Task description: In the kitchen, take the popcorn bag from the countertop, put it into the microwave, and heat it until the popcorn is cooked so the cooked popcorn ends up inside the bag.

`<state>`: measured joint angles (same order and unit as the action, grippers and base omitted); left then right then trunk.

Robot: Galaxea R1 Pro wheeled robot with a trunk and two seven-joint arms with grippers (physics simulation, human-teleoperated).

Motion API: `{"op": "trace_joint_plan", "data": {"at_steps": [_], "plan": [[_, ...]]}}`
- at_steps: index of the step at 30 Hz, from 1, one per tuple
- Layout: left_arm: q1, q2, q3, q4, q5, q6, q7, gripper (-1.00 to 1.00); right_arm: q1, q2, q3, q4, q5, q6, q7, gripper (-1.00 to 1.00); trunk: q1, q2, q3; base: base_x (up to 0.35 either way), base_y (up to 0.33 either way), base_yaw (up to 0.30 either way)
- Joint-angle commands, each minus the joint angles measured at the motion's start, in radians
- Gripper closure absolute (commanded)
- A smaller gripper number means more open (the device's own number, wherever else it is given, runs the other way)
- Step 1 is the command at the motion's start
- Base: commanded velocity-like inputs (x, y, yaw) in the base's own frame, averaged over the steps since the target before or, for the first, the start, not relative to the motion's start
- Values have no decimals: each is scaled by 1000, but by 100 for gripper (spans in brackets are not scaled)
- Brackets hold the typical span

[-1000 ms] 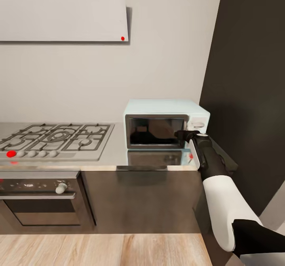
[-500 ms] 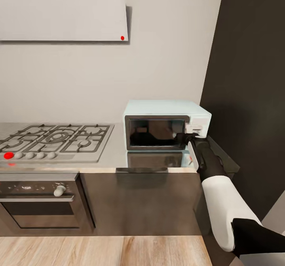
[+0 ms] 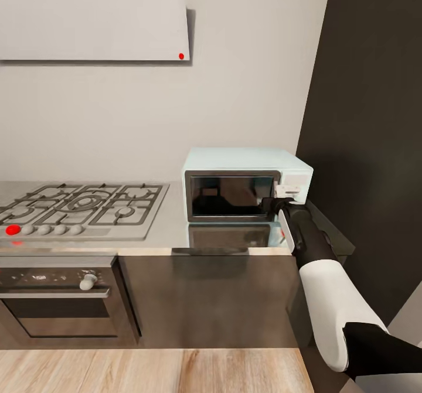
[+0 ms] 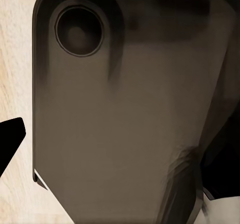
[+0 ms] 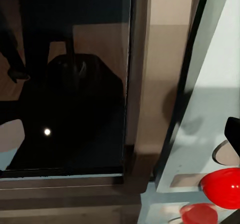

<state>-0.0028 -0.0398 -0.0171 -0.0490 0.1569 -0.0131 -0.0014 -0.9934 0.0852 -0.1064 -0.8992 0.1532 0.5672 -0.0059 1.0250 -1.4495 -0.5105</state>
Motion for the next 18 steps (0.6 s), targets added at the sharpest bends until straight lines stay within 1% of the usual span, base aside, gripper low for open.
{"op": "trace_joint_plan", "data": {"at_steps": [1,7,9,12,18], "plan": [[0,0,-3,0,9,-1,0,-100,-1,1,-3,-1,9,5,3,-100,0,-1,-1,0,0,0],[0,0,-3,0,9,-1,0,-100,-1,0,-3,-1,9,5,4,-100,0,-1,-1,0,0,0],[0,0,-3,0,9,-1,0,-100,-1,-1,-3,-1,5,0,12,-100,0,-1,-1,0,0,0],[0,0,-3,0,9,-1,0,-100,-1,-13,-3,-1,0,-23,23,-100,0,-1,-1,0,0,0],[0,0,-3,0,9,-1,0,-100,-1,-16,-1,-1,2,-27,61,-100,0,-1,-1,0,0,0]]}}
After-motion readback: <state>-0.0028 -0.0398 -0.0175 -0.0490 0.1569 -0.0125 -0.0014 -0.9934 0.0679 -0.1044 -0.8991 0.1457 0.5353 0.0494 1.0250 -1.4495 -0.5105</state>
